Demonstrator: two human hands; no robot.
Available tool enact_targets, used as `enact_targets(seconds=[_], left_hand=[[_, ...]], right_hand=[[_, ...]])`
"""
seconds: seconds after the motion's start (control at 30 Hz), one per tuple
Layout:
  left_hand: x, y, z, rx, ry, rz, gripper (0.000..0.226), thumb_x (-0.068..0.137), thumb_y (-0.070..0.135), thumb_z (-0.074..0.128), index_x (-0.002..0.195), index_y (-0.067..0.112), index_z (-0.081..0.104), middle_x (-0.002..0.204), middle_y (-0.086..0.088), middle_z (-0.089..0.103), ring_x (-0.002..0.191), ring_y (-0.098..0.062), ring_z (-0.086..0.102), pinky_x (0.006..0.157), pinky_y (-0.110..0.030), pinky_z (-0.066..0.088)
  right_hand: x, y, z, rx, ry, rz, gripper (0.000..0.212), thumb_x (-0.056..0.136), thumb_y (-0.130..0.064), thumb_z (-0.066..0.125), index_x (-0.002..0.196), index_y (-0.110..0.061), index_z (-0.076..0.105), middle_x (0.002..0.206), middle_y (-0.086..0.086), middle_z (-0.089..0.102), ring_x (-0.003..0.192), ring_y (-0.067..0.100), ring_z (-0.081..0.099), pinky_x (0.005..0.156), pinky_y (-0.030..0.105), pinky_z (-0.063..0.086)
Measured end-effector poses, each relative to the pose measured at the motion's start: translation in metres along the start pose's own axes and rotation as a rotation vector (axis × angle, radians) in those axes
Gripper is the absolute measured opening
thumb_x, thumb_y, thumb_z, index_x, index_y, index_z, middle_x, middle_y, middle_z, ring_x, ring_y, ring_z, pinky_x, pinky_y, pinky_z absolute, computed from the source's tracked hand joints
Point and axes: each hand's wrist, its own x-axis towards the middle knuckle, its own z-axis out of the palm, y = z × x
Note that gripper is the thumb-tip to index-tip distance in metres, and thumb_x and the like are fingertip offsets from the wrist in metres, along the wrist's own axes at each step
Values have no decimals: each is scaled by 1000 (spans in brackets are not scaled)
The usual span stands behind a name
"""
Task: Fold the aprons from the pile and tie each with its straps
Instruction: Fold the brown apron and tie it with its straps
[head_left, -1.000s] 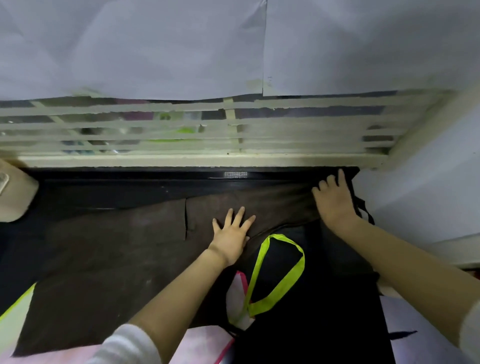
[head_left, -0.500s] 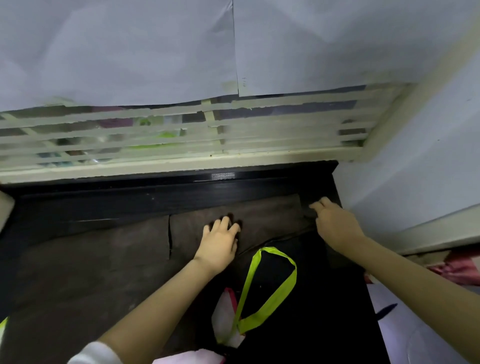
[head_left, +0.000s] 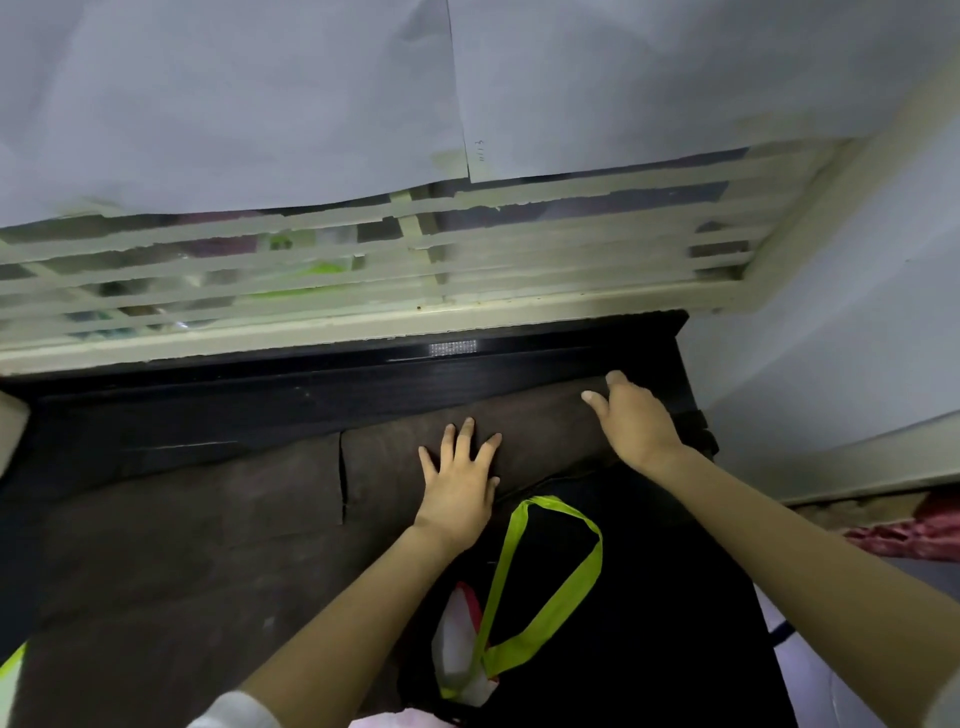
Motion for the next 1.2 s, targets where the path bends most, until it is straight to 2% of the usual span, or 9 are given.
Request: enact_targets(seconds=[0.17,0.33,0.43,0.53,0.63,0.73,0.9,1.1,1.2], left_hand=[[-5,7,1,171,63,89,55,101,24,29,151,25,6,159,-9,-8,145,-31,-12,114,-57,-6],[-8,9,9,7,-51,58,51,103,25,26,151,28,8,159,-5,-6,145,-27,-9,115,-56,1],[-5,-2,1,-168,60,64,46,102,22,31,147,24,23,152,-6,20,140,-24,20,115,-47,18],[1,-19,-16,-312,212,20,38,99,18,39,137,16,40,130,-9,38,112,-33,51,93,-43,43],[10,-43,-34,-247,171,-171,37,100,21,37,136,15,36,126,-16,51,107,-38,56,82,-41,44],[15,-64,-44,-151,49,-323,36,101,24,37,134,13,33,115,-19,61,107,-37,56,82,-40,44],[23,-79,-45,-388,43,-387,11,97,14,40,107,10,44,106,-18,61,91,-39,62,81,-47,53],[43,-47,-58,-551,180,-280,13,98,10,39,109,5,43,102,-22,61,96,-38,57,85,-38,46],[47,-39,-60,-601,156,-208,28,97,8,42,124,10,39,106,-16,60,102,-34,57,85,-33,43]], right_hand=[[-8,7,0,-67,16,-15,38,100,-34,39,122,-3,40,78,11,61,64,25,59,54,34,46],[-9,15,10,17,-33,78,33,95,-16,52,122,-1,39,110,17,57,96,29,57,74,34,44],[-8,6,9,-192,140,-69,52,77,6,63,123,-3,44,118,16,48,107,32,47,86,36,38],[-4,-10,14,-230,167,-330,66,64,14,66,126,-3,50,119,17,50,105,35,51,85,39,42],[-1,-26,23,-264,-4,-389,53,91,-8,54,141,-11,35,140,9,35,118,27,47,88,34,44],[3,-32,25,-300,-156,-255,45,99,-25,44,141,-13,34,138,10,34,108,31,56,80,36,46],[24,-26,13,-253,-164,-204,21,96,-21,49,110,-7,56,113,14,52,99,33,57,82,37,44],[55,-23,-22,-298,-68,-159,5,95,-5,42,95,-9,45,112,18,46,82,32,53,67,35,40],[52,-19,-24,-340,-96,-132,46,87,6,46,131,-7,41,136,21,33,100,36,53,80,38,47]])
